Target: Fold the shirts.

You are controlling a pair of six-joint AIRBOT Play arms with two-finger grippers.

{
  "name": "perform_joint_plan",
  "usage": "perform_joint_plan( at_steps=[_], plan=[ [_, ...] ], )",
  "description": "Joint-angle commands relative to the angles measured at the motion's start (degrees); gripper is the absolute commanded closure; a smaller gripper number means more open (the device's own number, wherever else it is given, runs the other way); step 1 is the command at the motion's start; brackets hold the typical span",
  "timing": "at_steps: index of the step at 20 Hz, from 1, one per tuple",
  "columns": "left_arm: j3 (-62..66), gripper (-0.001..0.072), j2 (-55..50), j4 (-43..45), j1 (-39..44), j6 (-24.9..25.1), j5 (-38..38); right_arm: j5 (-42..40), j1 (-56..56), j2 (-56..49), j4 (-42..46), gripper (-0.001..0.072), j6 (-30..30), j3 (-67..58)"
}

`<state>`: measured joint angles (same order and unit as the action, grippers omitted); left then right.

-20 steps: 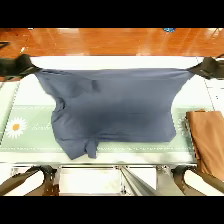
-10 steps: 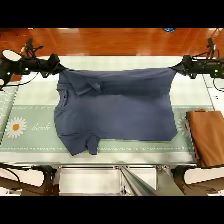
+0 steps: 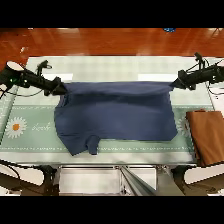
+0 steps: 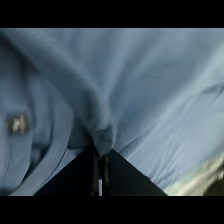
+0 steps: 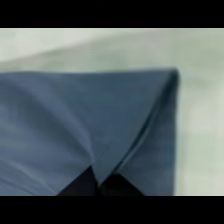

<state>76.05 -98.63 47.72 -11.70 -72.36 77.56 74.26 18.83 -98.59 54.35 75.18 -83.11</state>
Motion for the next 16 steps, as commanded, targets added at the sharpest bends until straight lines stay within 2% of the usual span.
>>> perform_joint_plan(
  at_steps=[1,7,13,16],
  plan=[
    [-3.8,0.0685,-0.1,2.5,-0.5,1.0,3.4,3.9,0.9,-0.1,8.2,0.0687,3.6,0.3],
    [-2.1,0.0685,0.0,2.5,-1.8,-0.5,2.7,4.3,1.0,-0.1,9.1,0.0687,4.2,0.3],
    [-2.1,0.0685,0.0,3.8,-1.4,-1.1,8.4,5.6,0.4,-0.2,9.5,0.0687,4.2,1.1],
    [-2.2,0.0685,0.0,8.8,-0.4,-6.5,9.4,4.7,-0.5,-0.2,11.3,0.0687,4.1,2.6]
  ],
)
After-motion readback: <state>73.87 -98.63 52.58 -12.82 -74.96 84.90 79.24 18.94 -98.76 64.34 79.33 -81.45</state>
